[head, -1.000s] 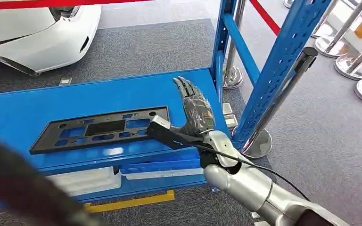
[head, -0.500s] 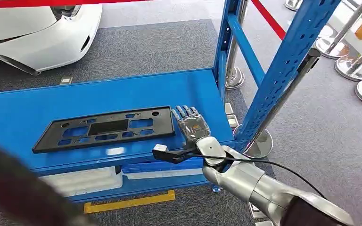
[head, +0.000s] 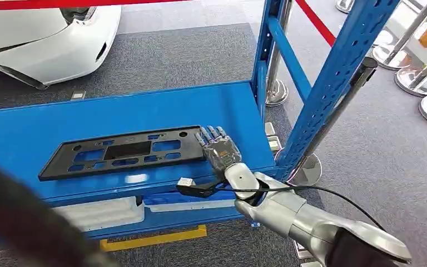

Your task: Take the parts from the cabinet and place them on the table.

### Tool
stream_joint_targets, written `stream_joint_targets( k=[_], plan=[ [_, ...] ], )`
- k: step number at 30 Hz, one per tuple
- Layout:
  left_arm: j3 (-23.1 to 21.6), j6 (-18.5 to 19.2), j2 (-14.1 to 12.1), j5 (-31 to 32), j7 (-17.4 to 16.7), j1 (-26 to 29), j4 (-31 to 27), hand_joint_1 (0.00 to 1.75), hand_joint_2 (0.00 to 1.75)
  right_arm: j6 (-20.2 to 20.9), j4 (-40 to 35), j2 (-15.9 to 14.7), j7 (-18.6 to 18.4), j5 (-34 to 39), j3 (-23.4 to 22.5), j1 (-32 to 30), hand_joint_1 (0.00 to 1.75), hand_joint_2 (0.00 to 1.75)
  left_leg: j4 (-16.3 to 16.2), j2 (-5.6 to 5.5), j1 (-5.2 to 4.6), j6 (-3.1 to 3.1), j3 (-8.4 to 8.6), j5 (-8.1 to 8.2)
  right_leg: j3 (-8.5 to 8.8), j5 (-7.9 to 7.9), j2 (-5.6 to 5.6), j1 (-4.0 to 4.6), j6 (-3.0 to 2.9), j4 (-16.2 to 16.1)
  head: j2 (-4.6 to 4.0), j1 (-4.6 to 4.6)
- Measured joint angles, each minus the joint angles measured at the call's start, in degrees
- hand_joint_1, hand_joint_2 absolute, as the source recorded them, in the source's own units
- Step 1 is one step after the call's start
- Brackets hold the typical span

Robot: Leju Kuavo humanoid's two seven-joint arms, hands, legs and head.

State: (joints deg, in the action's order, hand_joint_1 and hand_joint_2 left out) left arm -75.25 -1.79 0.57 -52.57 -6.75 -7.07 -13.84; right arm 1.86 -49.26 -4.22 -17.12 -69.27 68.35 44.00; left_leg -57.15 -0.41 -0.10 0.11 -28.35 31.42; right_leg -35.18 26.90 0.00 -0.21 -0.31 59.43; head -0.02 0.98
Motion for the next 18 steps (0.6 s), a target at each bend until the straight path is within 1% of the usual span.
stream_joint_targets(
  k=[7,18],
  plan=[
    [0.0,0.5,-0.1,0.3,-0.2,-0.1,0.0,0.0,0.0,-0.7,1.0,0.6,-0.9,-2.9,1.3,0.6,0.0,1.75,0.0,0.0,0.0,0.0,0.01,0.0,0.02,0.0,0.0,-0.01,0.0,0.0,0.0,-0.07],
    [0.0,0.8,-0.1,0.4,-0.3,-0.1,0.0,0.0,0.0,-1.0,1.9,1.1,-1.2,-3.1,2.0,1.0,0.0,1.75,0.0,0.0,0.0,0.0,0.01,0.0,0.03,0.0,0.0,-0.01,0.0,0.0,0.0,-0.11]
  ],
)
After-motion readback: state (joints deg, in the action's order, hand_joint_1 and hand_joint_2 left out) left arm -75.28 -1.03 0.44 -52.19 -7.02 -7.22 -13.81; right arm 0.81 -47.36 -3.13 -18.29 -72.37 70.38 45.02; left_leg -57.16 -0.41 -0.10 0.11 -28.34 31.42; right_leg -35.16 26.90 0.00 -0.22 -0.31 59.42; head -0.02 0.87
